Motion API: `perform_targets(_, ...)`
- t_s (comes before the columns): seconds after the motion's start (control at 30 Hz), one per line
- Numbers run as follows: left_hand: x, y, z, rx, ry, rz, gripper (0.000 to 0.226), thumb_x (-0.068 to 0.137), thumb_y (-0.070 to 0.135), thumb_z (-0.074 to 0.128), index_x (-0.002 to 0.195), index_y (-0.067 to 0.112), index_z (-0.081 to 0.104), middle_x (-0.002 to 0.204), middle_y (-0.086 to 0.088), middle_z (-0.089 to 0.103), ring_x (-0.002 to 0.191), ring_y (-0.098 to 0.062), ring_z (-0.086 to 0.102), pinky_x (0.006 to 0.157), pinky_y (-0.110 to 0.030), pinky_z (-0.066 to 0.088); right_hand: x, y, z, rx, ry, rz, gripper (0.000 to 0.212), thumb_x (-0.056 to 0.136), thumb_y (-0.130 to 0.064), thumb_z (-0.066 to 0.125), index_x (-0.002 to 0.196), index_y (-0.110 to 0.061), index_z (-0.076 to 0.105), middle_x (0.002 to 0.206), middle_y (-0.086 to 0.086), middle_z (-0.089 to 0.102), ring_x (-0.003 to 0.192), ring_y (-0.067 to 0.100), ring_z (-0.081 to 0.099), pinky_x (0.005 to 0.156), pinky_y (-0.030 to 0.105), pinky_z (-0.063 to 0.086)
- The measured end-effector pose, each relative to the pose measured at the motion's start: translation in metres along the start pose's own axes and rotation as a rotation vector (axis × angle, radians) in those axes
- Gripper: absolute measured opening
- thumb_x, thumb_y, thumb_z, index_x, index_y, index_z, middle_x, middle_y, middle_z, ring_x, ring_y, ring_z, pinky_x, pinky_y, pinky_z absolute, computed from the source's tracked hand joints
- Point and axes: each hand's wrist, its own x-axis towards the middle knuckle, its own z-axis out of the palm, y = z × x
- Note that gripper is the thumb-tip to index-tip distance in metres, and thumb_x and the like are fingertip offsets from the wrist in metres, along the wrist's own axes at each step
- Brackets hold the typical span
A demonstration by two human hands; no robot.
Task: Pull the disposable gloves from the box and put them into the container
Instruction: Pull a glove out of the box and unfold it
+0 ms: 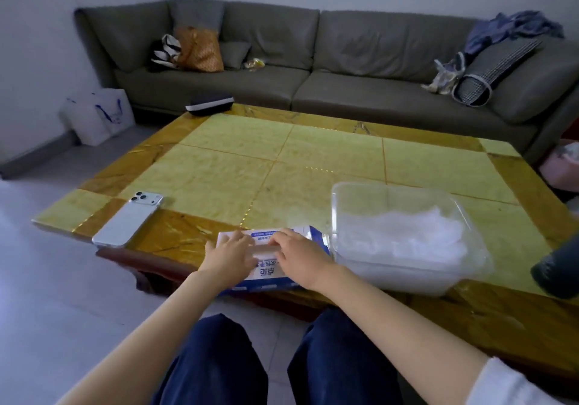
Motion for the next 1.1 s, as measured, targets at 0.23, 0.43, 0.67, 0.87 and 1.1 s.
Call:
perform_targets(0.23, -0.008, -0.009, 0.015, -0.066, 0.054, 0.032, 0.049, 0.094, 0.041, 0.047, 0.138, 0.024, 0.036, 0.144, 0.005, 0.032, 0.133, -0.021, 0.029, 0.105, -0.036, 0.027, 0.031, -0.002, 0.029, -0.263, -0.055, 0.182, 0.032, 0.101, -0.028, 0.041, 0.109, -0.007, 0.063, 0.107, 0.01, 0.063, 0.1, 0.028, 0.058, 0.073, 0.03, 0.038)
perform_targets(0.43, -0.007, -0.01, 0.02, -0.088, 0.082, 0.031, 0.049, 0.094, 0.041, 0.049, 0.139, 0.024, 0.036, 0.145, 0.005, 0.032, 0.133, -0.02, 0.029, 0.106, -0.035, 0.025, 0.051, -0.007, 0.037, -0.362, -0.056, 0.278, 0.012, 0.093, -0.009, 0.052, 0.091, -0.01, 0.063, 0.082, 0.003, 0.058, 0.077, 0.023, 0.055, 0.064, 0.029, 0.04)
perform_targets(0.67, -0.002, -0.012, 0.022, -0.111, 0.08, 0.025, 0.054, 0.092, 0.042, 0.052, 0.139, 0.026, 0.034, 0.142, 0.005, 0.034, 0.132, -0.019, 0.03, 0.106, -0.035, 0.025, 0.041, -0.001, 0.026, -0.144, 0.045, 0.221, 0.024, 0.095, -0.016, 0.049, 0.08, -0.01, 0.067, 0.083, 0.006, 0.065, 0.075, 0.023, 0.059, 0.062, 0.027, 0.038)
perform_targets(0.87, -0.001, -0.012, 0.019, -0.109, 0.071, 0.016, 0.053, 0.091, 0.042, 0.052, 0.138, 0.022, 0.035, 0.138, 0.002, 0.038, 0.131, -0.021, 0.031, 0.104, -0.035, 0.026, 0.034, 0.001, -0.012, -0.04, 0.272, 0.263, 0.017, 0.095, -0.003, 0.046, 0.084, -0.005, 0.059, 0.087, 0.006, 0.055, 0.078, 0.021, 0.056, 0.066, 0.023, 0.035)
perform_targets(1.1, -0.001, -0.011, 0.018, -0.097, 0.054, 0.016, 0.055, 0.091, 0.043, 0.053, 0.138, 0.019, 0.035, 0.138, 0.002, 0.038, 0.13, -0.022, 0.033, 0.104, -0.036, 0.028, 0.045, 0.001, -0.045, -0.027, 0.255, 0.256, 0.014, 0.091, 0.0, 0.045, 0.09, 0.001, 0.059, 0.102, 0.013, 0.064, 0.097, 0.033, 0.061, 0.082, 0.039, 0.05)
